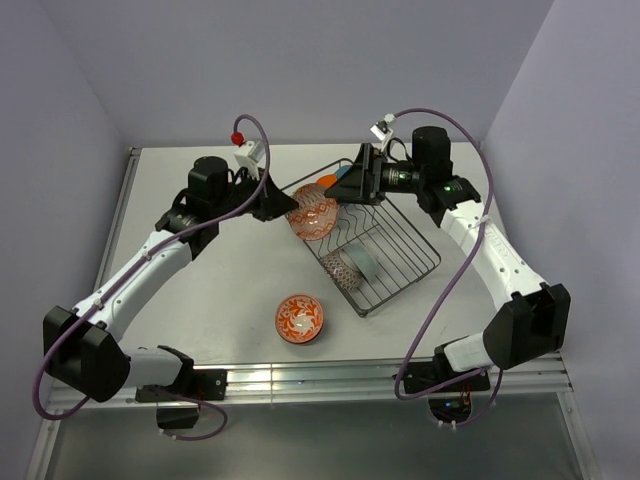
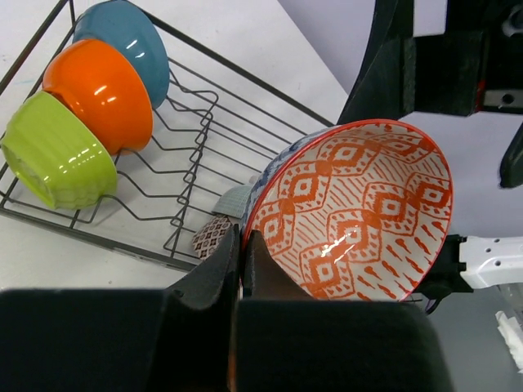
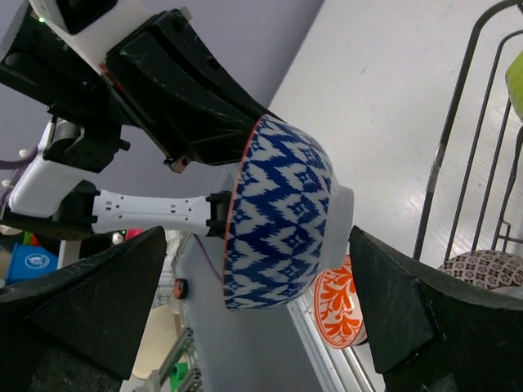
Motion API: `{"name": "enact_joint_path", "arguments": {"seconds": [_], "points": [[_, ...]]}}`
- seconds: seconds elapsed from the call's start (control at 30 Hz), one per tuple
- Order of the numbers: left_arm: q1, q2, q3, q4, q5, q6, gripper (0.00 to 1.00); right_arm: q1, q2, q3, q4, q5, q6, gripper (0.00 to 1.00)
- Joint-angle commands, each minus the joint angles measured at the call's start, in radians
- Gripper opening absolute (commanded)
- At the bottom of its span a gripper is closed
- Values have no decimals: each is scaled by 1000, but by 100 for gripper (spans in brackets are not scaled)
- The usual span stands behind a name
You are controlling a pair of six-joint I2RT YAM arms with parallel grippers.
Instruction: Load the bowls into the dish rack
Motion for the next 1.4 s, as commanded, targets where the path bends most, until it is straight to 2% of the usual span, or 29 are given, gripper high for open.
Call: {"name": "enact_joint_path", "arguments": {"seconds": [0.0,0.37,0.47,0.63,0.73,0.83,0.87,0.93,0.97,1.03,1.07,1.1,1.2,1.23,1.3,1.33,1.37], "points": [[1,-20,30,133,35,-65,0,9,-20,-21,76,-25,49,100],[29,-27,-7,218,79,-151,0,40,-8,-23,27,-52,44,100],[29,-23,-12,225,84,-162,0,40,-2,-32,65,-86,70,100],[30,-26,-26,242,96,-180,0,40,4,-52,136,-132,121,86],[30,-27,-27,248,101,-184,0,40,5,-58,160,-141,136,74],[30,-27,-32,247,99,-180,0,38,1,-64,182,-147,152,54],[32,-29,-33,248,101,-180,0,38,0,-64,188,-150,155,37],[33,-27,-35,244,105,-179,0,35,1,-63,194,-163,158,18],[32,-26,-33,241,107,-176,3,32,3,-55,194,-166,155,0],[32,-24,-30,221,108,-161,33,20,11,-35,162,-175,132,0],[32,-24,-29,213,108,-154,34,14,11,-30,153,-175,123,0],[32,-26,-27,206,108,-148,47,8,9,-27,146,-178,115,0],[38,-29,-18,167,108,-119,64,-29,12,20,70,-190,15,0],[40,-30,-17,143,111,-112,66,-43,17,40,-31,-187,-32,0],[50,-32,-15,129,130,-90,73,-81,34,103,-132,-184,-188,0],[53,-35,-16,123,136,-82,77,-94,41,124,-248,-178,-248,0],[58,-37,-15,114,145,-67,80,-118,47,159,-304,-155,-367,0]]}}
